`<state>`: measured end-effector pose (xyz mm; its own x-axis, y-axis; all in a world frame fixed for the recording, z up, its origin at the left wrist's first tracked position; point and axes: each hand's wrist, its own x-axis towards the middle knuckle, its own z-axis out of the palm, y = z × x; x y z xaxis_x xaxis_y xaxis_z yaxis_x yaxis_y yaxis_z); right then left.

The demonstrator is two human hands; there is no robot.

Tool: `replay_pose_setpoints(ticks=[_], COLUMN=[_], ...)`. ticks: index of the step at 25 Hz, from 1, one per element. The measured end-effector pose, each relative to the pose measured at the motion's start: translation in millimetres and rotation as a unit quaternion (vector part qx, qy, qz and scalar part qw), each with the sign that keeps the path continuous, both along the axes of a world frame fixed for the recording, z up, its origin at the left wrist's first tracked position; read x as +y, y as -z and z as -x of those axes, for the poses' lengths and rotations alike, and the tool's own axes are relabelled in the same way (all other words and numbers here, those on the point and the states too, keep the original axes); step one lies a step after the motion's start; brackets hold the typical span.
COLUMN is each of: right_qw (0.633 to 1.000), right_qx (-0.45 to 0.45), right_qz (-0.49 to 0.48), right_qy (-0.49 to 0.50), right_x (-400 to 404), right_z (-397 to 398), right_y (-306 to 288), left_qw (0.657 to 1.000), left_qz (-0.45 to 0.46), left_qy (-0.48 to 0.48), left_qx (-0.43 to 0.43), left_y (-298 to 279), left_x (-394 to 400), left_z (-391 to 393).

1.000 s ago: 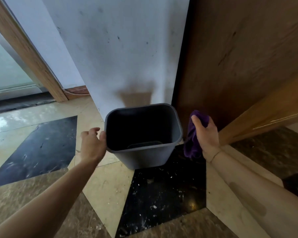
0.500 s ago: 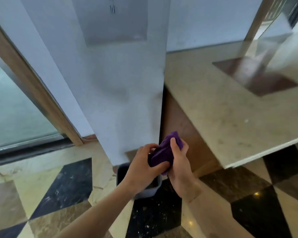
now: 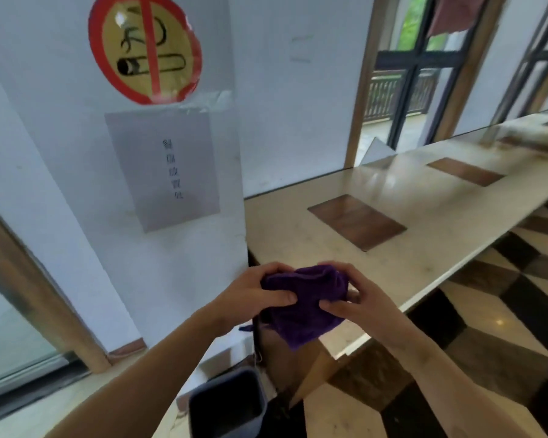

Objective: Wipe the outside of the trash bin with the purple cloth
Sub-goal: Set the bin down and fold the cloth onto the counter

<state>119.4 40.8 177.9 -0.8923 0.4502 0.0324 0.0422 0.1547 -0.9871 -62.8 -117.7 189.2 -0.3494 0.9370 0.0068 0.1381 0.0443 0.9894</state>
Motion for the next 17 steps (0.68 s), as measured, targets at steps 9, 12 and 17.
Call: replay_pose_setpoints(ticks=[9,12,17], right_qw=[0.972,0.964,0.952], right_qx=[0.054,0.035,-0.015], right_qz=[-0.041,-0.085,-0.102], right_qy=[0.224,0.25,0.289], right_x=[-13.9,-8.7,32.3], right_z=[-17.3,-14.6,-5.3], right_y=[-14.2,-11.3,9.6], left_qw=[0.997,0.995,0.994], left_qz=[-0.069,-0.08,-0.05], left_qy=[0.02,0.001,-0.049], left_qx=[0.011,0.058,0.088], left_y=[-10.6,-6.1,16.0], left_x=[29.6,46.4,92.2], left_z=[-10.8,-11.7,-12.3])
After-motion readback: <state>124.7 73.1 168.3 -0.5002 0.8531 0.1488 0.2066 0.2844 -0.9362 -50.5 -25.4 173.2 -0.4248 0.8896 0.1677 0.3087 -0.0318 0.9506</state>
